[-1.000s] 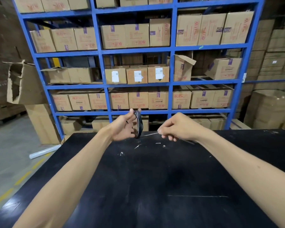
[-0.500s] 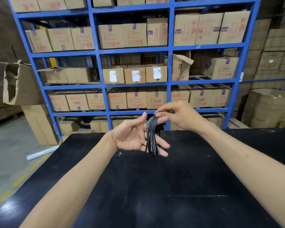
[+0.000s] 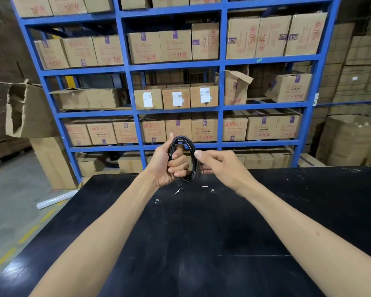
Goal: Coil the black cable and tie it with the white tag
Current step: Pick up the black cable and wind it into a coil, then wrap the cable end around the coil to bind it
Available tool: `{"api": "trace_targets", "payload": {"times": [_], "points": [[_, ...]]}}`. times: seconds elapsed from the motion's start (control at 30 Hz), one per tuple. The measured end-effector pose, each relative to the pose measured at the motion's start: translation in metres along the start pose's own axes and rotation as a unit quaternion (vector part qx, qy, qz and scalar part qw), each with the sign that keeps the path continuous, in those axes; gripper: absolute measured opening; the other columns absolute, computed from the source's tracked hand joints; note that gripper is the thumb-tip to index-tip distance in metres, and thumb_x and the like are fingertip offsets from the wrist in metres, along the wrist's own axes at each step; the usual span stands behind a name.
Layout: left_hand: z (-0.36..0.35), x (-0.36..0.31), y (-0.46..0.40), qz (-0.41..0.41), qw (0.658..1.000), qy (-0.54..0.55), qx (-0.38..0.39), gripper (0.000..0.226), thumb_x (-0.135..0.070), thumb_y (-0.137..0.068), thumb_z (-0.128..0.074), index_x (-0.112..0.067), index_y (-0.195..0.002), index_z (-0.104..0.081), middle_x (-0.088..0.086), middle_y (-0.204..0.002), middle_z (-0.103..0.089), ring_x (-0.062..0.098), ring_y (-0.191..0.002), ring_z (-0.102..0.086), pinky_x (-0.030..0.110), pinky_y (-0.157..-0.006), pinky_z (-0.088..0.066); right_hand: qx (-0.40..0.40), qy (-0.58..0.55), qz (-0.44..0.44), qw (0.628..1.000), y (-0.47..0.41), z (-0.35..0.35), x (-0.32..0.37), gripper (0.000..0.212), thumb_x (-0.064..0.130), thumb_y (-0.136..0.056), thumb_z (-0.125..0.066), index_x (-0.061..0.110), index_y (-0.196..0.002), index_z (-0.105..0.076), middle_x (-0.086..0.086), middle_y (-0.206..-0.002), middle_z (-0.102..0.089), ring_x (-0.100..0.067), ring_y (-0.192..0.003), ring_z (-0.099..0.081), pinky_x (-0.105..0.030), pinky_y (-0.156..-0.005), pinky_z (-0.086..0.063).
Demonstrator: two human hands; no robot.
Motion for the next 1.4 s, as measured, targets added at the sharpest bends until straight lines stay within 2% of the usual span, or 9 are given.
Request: {"api": "trace_targets", "payload": {"times": [0.17,0.27,0.37,0.57,0.73,0.87,1.0,1.17,1.4], "points": [[-0.007,0.004,0.000,-0.002,1.000,-0.006,0.023,0.071,-0.059,-0.101,-0.033,-0.016,-0.044,-0.030,-0.002,-0.034,-0.024,0.014,-0.034,-0.013,0.022,-0.036,-0.025,-0.055,-0.001,0.016,0.998,-0.001,0.001,0.001,0.027,0.030,-0.097,-0.068,0.026,-0.123,-0.074,0.012,-0.104,-0.080,0.000,-0.095,-0.072,-0.030,-0.096,-0.057],[-0.006,0.005,0.000,-0.002,0.999,-0.031,0.027,0.070,-0.058,-0.101,-0.033,-0.014,-0.046,-0.028,0.001,-0.036,-0.026,0.016,-0.034,-0.025,0.030,-0.047,-0.039,-0.075,0.018,0.016,0.997,0.000,-0.002,0.000,0.035,0.033,-0.100,-0.062,0.024,-0.134,-0.068,0.009,-0.116,-0.077,-0.003,-0.110,-0.068,-0.032,-0.103,-0.053],[-0.008,0.005,0.001,-0.001,0.996,-0.064,0.054,0.071,-0.058,-0.102,-0.028,-0.013,-0.047,-0.030,0.005,-0.038,-0.030,0.022,-0.041,-0.038,0.038,-0.065,-0.047,-0.085,0.077,0.043,0.992,0.002,-0.007,0.004,0.031,0.035,-0.106,-0.051,0.027,-0.130,-0.068,-0.002,-0.093,-0.075,-0.009,-0.088,-0.067,-0.037,-0.085,-0.057],[-0.018,0.010,0.005,0.022,0.991,-0.067,0.118,0.079,-0.064,-0.100,-0.025,-0.012,-0.041,-0.026,0.007,-0.037,-0.023,0.023,-0.041,-0.037,0.036,-0.065,-0.046,-0.094,0.128,0.038,0.987,0.001,-0.011,0.002,0.025,0.029,-0.109,-0.041,0.023,-0.118,-0.064,0.004,-0.081,-0.065,-0.009,-0.073,-0.061,-0.023,-0.065,-0.047],[-0.029,0.011,0.004,0.032,0.989,-0.021,0.143,0.080,-0.064,-0.100,-0.030,-0.014,-0.038,-0.018,0.003,-0.034,-0.016,0.019,-0.033,-0.018,0.030,-0.047,-0.031,-0.072,0.154,-0.023,0.985,-0.009,-0.017,-0.004,0.024,0.028,-0.109,-0.036,0.019,-0.104,-0.058,-0.008,-0.111,-0.060,-0.016,-0.090,-0.058,-0.027,-0.071,-0.045],[-0.038,0.012,0.007,0.047,0.979,0.040,0.195,0.080,-0.061,-0.101,-0.027,-0.015,-0.036,-0.022,0.001,-0.033,-0.018,0.017,-0.031,-0.017,0.026,-0.042,-0.026,0.014,-0.057,-0.098,0.993,-0.009,-0.024,-0.012,0.032,0.037,-0.107,-0.037,0.022,-0.115,-0.064,-0.009,-0.120,-0.071,-0.027,-0.115,-0.066,-0.051,-0.103,-0.052],[-0.043,0.010,0.007,0.044,0.974,0.056,0.215,0.080,-0.060,-0.102,-0.025,-0.015,-0.036,-0.023,0.001,-0.032,-0.020,0.018,-0.031,-0.019,0.026,-0.041,-0.027,0.018,-0.132,-0.092,0.987,-0.009,-0.022,-0.011,0.034,0.033,-0.110,-0.038,0.013,-0.117,-0.064,-0.014,-0.119,-0.072,-0.035,-0.120,-0.064,-0.056,-0.104,-0.051],[-0.040,0.011,0.005,0.047,0.979,0.022,0.196,0.081,-0.061,-0.101,-0.028,-0.013,-0.036,-0.020,0.003,-0.034,-0.018,0.018,-0.033,-0.019,0.030,-0.046,-0.030,-0.046,-0.084,-0.047,0.994,-0.009,-0.012,-0.010,0.024,0.029,-0.108,-0.044,0.025,-0.102,-0.067,-0.001,-0.102,-0.072,-0.014,-0.100,-0.065,-0.038,-0.098,-0.051],[-0.018,0.011,-0.003,-0.012,0.996,-0.079,0.042,0.076,-0.067,-0.097,-0.033,-0.013,-0.044,-0.025,0.004,-0.037,-0.024,0.020,-0.038,-0.032,0.032,-0.058,-0.047,-0.105,-0.149,-0.042,0.982,-0.007,-0.003,-0.011,0.028,0.018,-0.106,-0.053,0.020,-0.128,-0.071,-0.002,-0.099,-0.070,-0.011,-0.086,-0.058,-0.036,-0.088,-0.057]]}}
Point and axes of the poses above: each hand's wrist, its own y-axis away from the middle knuckle, its own z-axis out of the back of the hand, x = y × z, the point moved 6 cm from there along -y, towards the middle knuckle
